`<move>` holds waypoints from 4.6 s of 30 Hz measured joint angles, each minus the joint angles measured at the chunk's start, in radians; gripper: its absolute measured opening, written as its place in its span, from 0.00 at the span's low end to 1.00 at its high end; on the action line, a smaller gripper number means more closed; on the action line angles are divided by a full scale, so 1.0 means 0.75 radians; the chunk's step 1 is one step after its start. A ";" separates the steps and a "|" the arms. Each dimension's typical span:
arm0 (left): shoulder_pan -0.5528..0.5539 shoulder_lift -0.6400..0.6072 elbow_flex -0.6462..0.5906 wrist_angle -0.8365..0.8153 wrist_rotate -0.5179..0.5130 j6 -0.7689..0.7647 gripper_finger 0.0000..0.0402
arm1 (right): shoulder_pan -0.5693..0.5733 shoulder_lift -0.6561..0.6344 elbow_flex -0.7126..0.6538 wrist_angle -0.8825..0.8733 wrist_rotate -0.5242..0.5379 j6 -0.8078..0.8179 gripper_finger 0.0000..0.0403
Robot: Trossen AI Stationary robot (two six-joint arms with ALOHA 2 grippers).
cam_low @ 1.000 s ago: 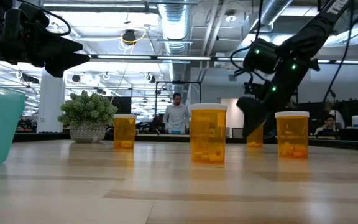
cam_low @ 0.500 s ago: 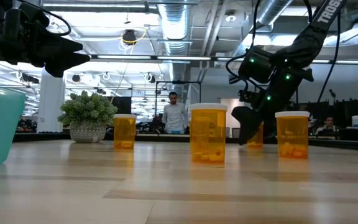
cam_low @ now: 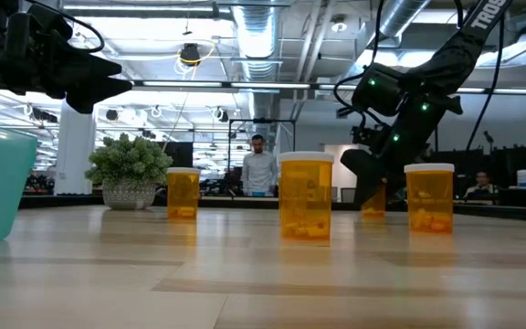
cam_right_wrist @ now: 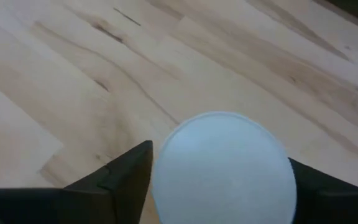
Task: Pick and place pill bottles into a basket
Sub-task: Put the yellow pill bottle into the green bin
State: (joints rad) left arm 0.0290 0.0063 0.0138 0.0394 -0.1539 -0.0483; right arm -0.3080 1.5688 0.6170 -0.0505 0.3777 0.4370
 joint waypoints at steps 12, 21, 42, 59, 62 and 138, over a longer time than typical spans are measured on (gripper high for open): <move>0.000 0.000 0.000 0.000 0.000 0.008 0.62 | 0.009 0.000 0.033 0.007 -0.049 -0.049 0.42; 0.000 0.000 0.000 0.000 0.000 0.001 0.62 | 0.070 0.000 0.214 -0.004 -0.112 -0.134 0.46; 0.000 0.000 0.000 0.000 0.000 0.006 0.62 | 0.566 0.008 0.657 0.285 -0.264 -0.350 0.42; 0.000 0.001 0.000 0.000 0.001 0.000 0.62 | 0.749 0.550 1.143 0.391 -0.450 -0.385 0.43; 0.000 0.001 0.000 0.000 0.001 0.008 0.62 | 0.777 0.638 1.231 0.382 -0.506 -0.384 0.45; 0.000 0.000 0.000 0.000 0.001 0.000 0.62 | 0.782 1.210 1.926 -0.167 -0.675 -0.595 0.53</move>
State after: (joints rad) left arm 0.0290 0.0063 0.0139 0.0395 -0.1535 -0.0482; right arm 0.2787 2.4760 2.0617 -0.1761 -0.1287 -0.0090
